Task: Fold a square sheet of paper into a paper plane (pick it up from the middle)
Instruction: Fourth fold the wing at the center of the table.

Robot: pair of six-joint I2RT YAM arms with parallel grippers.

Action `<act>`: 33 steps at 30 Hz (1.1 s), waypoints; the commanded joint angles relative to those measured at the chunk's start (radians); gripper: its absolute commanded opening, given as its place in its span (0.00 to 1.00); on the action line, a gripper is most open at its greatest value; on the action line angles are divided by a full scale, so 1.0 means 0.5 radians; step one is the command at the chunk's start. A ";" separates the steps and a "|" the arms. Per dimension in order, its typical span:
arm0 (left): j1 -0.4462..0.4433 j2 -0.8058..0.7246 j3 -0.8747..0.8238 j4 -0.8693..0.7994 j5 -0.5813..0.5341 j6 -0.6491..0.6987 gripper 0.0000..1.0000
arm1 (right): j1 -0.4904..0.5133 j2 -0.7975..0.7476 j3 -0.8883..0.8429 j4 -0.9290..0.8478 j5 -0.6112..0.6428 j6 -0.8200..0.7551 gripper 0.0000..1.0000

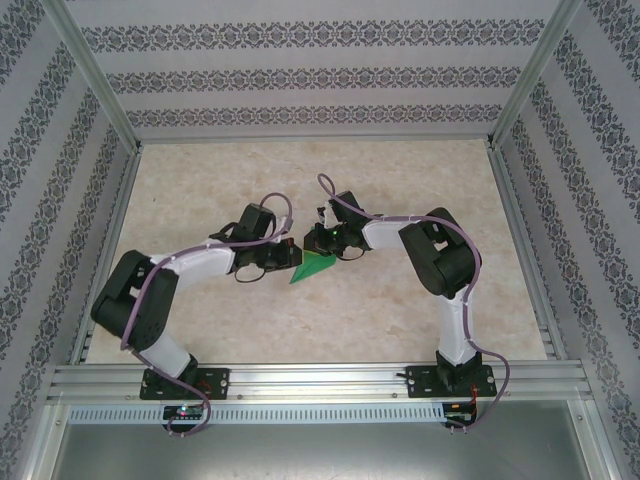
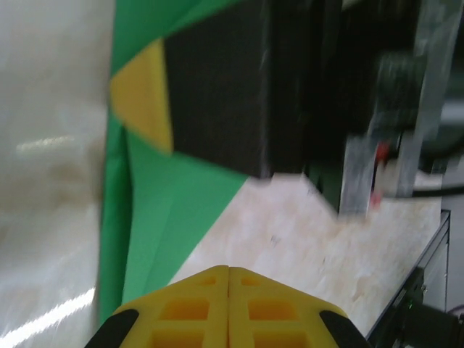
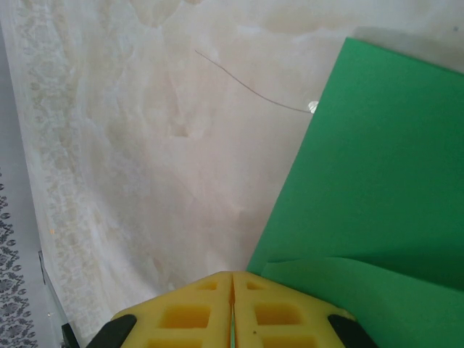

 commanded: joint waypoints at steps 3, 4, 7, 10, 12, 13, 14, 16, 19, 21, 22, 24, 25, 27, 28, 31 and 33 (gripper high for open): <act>-0.015 0.247 0.084 0.259 0.132 -0.117 0.10 | -0.008 0.117 -0.065 -0.143 0.160 -0.031 0.09; -0.016 0.287 0.100 0.251 0.128 -0.112 0.10 | -0.009 0.114 -0.068 -0.136 0.157 -0.028 0.10; -0.015 0.365 0.093 0.273 0.102 -0.115 0.10 | -0.008 0.118 -0.070 -0.120 0.148 -0.015 0.10; -0.016 0.423 0.084 0.225 0.024 -0.095 0.09 | -0.008 0.119 -0.071 -0.103 0.135 -0.003 0.10; -0.013 0.452 0.070 0.166 -0.035 -0.082 0.07 | -0.008 0.118 -0.067 -0.092 0.128 0.008 0.10; -0.017 0.456 0.044 0.150 -0.071 -0.077 0.06 | -0.010 0.109 -0.070 -0.083 0.119 0.019 0.10; -0.014 0.456 0.005 0.152 -0.101 -0.086 0.06 | -0.011 0.098 -0.074 -0.064 0.111 0.027 0.10; -0.015 0.470 -0.060 0.139 -0.150 -0.084 0.05 | -0.018 0.053 -0.088 -0.025 0.085 0.055 0.11; -0.015 0.483 -0.116 0.111 -0.191 -0.078 0.02 | -0.044 -0.059 -0.117 0.070 0.033 0.111 0.13; -0.016 0.480 -0.134 0.103 -0.206 -0.071 0.02 | -0.075 -0.169 -0.139 0.085 0.046 0.114 0.13; -0.015 0.483 -0.126 0.071 -0.222 -0.058 0.02 | -0.097 -0.235 -0.160 0.079 0.084 0.109 0.13; -0.013 0.482 -0.106 0.022 -0.246 -0.035 0.01 | -0.146 -0.339 -0.197 0.048 0.148 0.087 0.13; -0.013 0.483 -0.095 0.004 -0.252 -0.025 0.00 | -0.166 -0.381 -0.215 0.021 0.171 0.068 0.13; -0.015 0.487 -0.073 -0.014 -0.244 -0.013 0.00 | -0.176 -0.427 -0.229 -0.003 0.126 0.007 0.13; -0.014 0.490 -0.064 -0.021 -0.234 -0.010 0.00 | -0.167 -0.441 -0.228 -0.035 0.117 -0.019 0.13; -0.017 0.489 -0.052 -0.022 -0.231 -0.004 0.00 | -0.121 -0.452 -0.277 -0.010 0.106 -0.006 0.13; -0.017 0.495 -0.042 -0.032 -0.231 0.002 0.00 | -0.078 -0.427 -0.289 0.047 0.078 0.022 0.13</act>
